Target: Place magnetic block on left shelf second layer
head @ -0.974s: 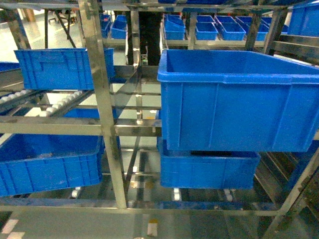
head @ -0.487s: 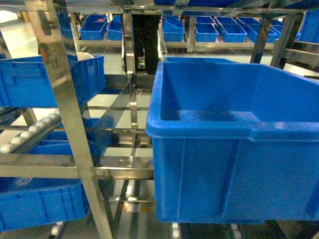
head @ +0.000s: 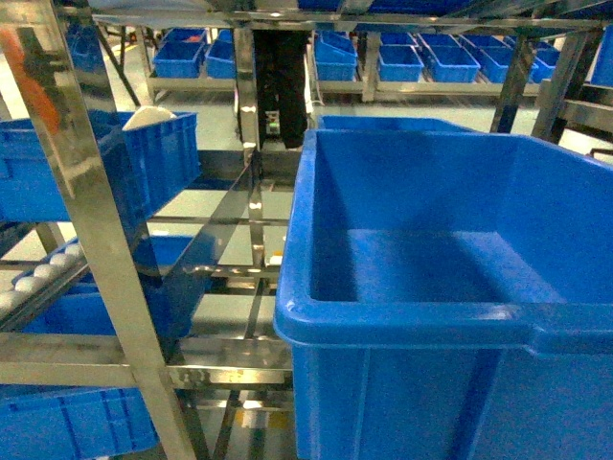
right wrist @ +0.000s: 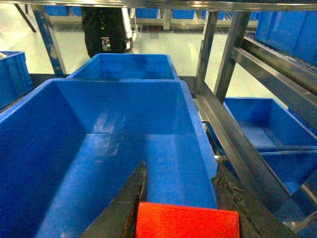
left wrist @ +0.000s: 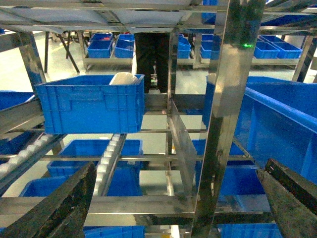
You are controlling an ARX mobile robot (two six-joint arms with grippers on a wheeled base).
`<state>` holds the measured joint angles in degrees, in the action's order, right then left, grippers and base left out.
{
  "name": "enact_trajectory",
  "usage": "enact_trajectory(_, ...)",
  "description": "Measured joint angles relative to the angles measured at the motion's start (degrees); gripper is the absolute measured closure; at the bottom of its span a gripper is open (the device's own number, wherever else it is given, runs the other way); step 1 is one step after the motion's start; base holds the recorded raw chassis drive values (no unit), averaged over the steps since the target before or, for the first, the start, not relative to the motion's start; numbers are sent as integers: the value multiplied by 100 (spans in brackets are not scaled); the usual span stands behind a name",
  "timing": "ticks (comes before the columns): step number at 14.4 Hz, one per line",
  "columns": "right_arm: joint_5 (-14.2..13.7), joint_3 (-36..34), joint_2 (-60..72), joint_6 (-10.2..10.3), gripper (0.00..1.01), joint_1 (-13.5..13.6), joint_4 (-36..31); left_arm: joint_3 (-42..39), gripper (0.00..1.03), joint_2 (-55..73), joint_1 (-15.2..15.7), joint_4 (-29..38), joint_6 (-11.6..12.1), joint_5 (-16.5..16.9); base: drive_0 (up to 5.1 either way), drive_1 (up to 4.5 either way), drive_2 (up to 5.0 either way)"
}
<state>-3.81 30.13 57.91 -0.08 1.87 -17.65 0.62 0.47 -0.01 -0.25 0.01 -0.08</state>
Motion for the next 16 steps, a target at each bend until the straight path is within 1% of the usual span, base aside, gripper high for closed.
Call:
enact_trajectory(1,0,0,11,7,68,2,9,0,5,0,0,-2,0,0,0,0,0)
enact_trajectory(2,87,103,208,149,68,116,214,0,5,0,0,0,0,0,0,0,0)
enact_trajectory(4,210,374,975,540,68,415,487,0,5,0,0,-2,0,0,0,0,0)
enact_trajectory(5,195,455,1392,752,68,581,385,0,5,0,0,0,0,0,0,0,0)
enact_trajectory(6,116,590,1770,929,68,726,216,0,5,0,0,0,0,0,0,0,0)
enact_trajectory(7,20,817,2105,1040,68,804,114,0,5,0,0,0,0,0,0,0,0)
enact_trajectory(9,-90,1572,3082,1244,68,835,116,0,5,0,0,0,0,0,0,0,0)
enact_trajectory(10,-85,1904,3532,1342,68,826,291,0,5,0,0,0,0,0,0,0,0)
enact_trajectory(11,-63,2184,4015,1438,68,833,348,0,5,0,0,0,0,0,0,0,0)
enact_trajectory(12,-83,2277,4334,1517,67,826,175,0,5,0,0,0,0,2,0,0,0)
enact_trajectory(13,-404,2131,4465,1558,51,798,-426,0,5,0,0,0,0,0,0,0,0)
enact_trajectory(14,-518,1878,4301,1552,40,728,-896,0,5,0,0,0,0,0,0,0,0)
enact_trajectory(15,-658,1464,3880,1360,28,691,-1460,0,5,0,0,0,0,0,0,0,0)
enact_trajectory(16,-651,1279,3635,1226,22,664,-1637,0,5,0,0,0,0,2,0,0,0)
